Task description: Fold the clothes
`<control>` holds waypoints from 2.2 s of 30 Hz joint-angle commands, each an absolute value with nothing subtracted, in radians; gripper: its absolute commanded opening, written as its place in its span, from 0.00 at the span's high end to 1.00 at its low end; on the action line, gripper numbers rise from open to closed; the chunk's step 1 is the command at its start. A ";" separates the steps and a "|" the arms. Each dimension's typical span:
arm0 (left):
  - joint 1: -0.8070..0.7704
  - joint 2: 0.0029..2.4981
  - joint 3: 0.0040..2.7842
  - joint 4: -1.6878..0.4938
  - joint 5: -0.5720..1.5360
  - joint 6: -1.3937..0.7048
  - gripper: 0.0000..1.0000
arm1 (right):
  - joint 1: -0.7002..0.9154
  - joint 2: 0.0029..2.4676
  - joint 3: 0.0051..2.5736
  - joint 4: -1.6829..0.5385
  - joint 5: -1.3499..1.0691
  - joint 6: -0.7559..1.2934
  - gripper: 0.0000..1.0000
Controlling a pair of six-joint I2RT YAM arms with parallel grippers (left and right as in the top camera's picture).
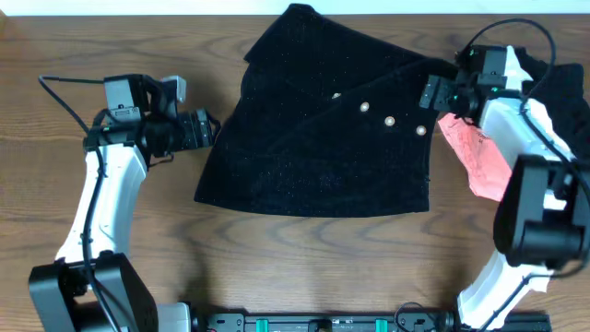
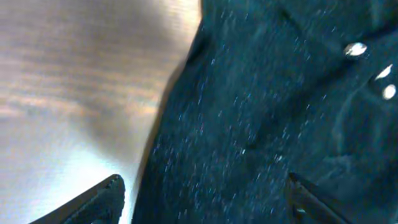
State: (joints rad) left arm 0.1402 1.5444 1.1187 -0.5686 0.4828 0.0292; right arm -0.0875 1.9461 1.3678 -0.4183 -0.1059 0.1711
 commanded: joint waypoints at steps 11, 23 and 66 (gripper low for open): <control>0.139 1.379 1.135 -0.940 0.327 -0.043 0.17 | 0.044 1.633 1.459 -0.980 -0.265 0.186 0.01; 0.139 1.385 1.095 -1.039 0.326 -0.019 0.17 | 0.152 1.631 1.255 -1.127 -0.241 0.276 0.01; 0.138 1.601 0.881 -0.603 0.281 0.048 0.33 | 0.216 1.556 0.694 -0.535 -0.056 0.344 0.14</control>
State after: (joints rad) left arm 0.1402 1.5970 0.8776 -0.6018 0.2817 0.0338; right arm 0.2062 1.5410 0.7242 -0.5507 -0.0757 0.3519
